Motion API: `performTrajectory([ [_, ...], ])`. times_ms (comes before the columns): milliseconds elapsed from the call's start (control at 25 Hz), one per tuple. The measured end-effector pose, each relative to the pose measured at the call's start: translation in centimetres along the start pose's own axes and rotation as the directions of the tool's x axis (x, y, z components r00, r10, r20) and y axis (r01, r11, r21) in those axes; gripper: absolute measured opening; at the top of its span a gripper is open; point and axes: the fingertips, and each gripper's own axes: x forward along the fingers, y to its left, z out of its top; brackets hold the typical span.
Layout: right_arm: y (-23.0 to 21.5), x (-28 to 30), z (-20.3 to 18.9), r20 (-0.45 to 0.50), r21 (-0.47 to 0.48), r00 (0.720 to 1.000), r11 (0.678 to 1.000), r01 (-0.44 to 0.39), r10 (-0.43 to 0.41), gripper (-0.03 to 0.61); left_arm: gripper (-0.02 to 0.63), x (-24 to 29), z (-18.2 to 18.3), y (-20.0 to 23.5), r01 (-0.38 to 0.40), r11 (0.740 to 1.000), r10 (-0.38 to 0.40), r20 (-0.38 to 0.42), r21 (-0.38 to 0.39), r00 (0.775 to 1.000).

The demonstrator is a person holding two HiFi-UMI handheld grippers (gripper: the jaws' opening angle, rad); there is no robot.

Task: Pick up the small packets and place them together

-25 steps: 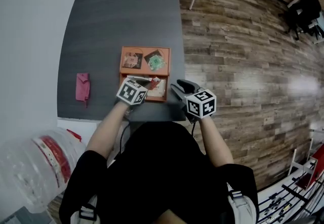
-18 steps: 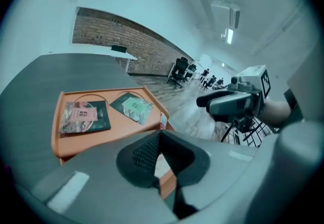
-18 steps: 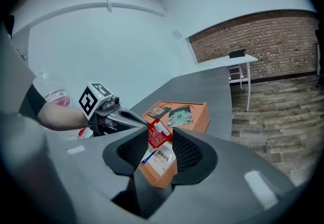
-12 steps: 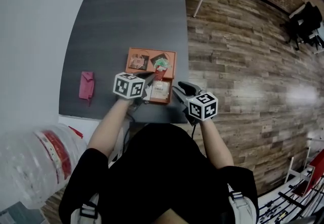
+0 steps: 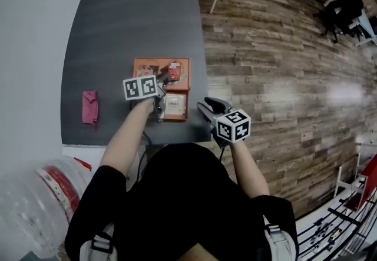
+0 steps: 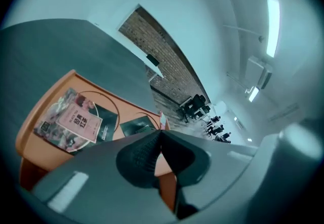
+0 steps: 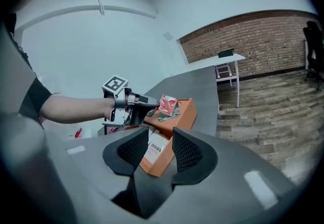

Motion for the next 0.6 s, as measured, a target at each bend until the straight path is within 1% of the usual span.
performTrajectory([
  [120,-0.5,-0.5,-0.3,0.004,0.016,1.0,1.0,0.019,-0.019,0.15,0.0,0.5,-0.4,0.8,-0.011,0.998,0.01,-0.021,-0.066,1.0],
  [360,-1.1,-0.9,-0.7,0.002,0.028,0.999,0.999,0.038,-0.038,0.15,0.006,1.2,-0.4,1.7,-0.037,0.991,0.035,-0.02,-0.127,0.999],
  [400,-1.1,-0.8,-0.6,0.003,0.027,0.999,0.999,0.038,-0.038,0.15,0.021,1.1,-0.4,1.8,-0.043,0.992,0.041,-0.023,-0.121,0.999],
  [480,-1.1,-0.8,-0.5,0.002,0.025,0.999,0.999,0.037,-0.037,0.15,0.114,1.1,-0.3,1.8,-0.05,0.993,0.047,-0.032,-0.106,0.998],
  [520,-1.1,-0.7,-0.4,0.002,0.023,0.999,0.999,0.037,-0.037,0.15,0.141,1.0,-0.2,1.7,-0.049,0.994,0.046,-0.034,-0.101,0.998],
  [600,-1.0,-0.6,-0.3,0.001,0.02,0.999,0.999,0.034,-0.034,0.15,0.162,0.9,0.0,1.5,-0.051,0.995,0.049,-0.029,-0.085,0.998],
])
